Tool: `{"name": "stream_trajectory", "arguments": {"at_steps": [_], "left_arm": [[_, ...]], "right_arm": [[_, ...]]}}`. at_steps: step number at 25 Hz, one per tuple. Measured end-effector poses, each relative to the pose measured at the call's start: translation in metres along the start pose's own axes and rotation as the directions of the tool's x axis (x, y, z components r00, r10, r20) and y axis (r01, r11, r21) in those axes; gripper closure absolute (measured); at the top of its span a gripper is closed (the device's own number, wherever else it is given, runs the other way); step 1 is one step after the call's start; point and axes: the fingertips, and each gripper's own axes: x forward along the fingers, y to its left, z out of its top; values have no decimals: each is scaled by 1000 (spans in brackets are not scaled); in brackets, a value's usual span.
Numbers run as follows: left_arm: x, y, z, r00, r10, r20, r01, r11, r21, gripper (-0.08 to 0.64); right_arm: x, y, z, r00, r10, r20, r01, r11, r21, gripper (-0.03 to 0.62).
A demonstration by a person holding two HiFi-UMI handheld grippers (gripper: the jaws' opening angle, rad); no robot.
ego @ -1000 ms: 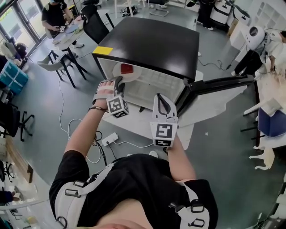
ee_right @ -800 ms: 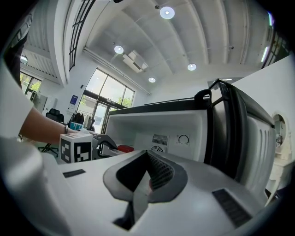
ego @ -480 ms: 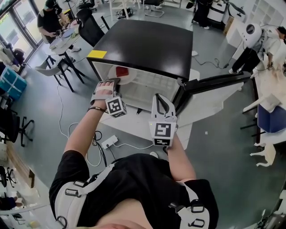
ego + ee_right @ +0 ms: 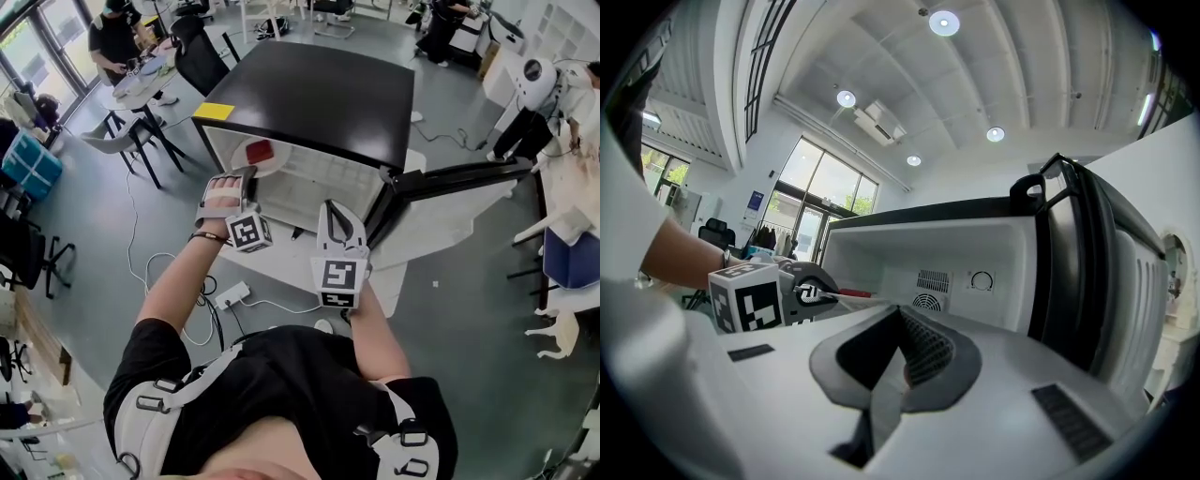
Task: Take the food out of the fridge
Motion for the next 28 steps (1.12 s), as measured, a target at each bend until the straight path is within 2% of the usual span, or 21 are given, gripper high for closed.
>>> {"name": "stream_trajectory", "arguments": {"at_steps": [8, 15, 18, 24, 28], "left_arm": [[-18, -2, -5, 999, 46, 0, -46, 999, -1, 520], [-41, -8, -11, 998, 65, -7, -64, 994, 85, 520], [-55, -6, -16, 997, 82, -14, -80, 992, 99, 520], [-96, 8, -25, 994, 113, -12, -111, 989, 101, 520], [-124, 19, -40, 989, 142, -45, -136, 985, 105, 518]], "right_arm": [[2, 16, 1, 999, 33, 2, -33, 999, -20, 584], [4, 28, -4, 998, 62, -3, -62, 998, -13, 584], [8, 36, -4, 996, 90, 2, -90, 996, 9, 584], [16, 56, 7, 984, 165, 61, -169, 983, 65, 584], [14, 63, 26, 974, 148, 171, -167, 981, 101, 585]]}}
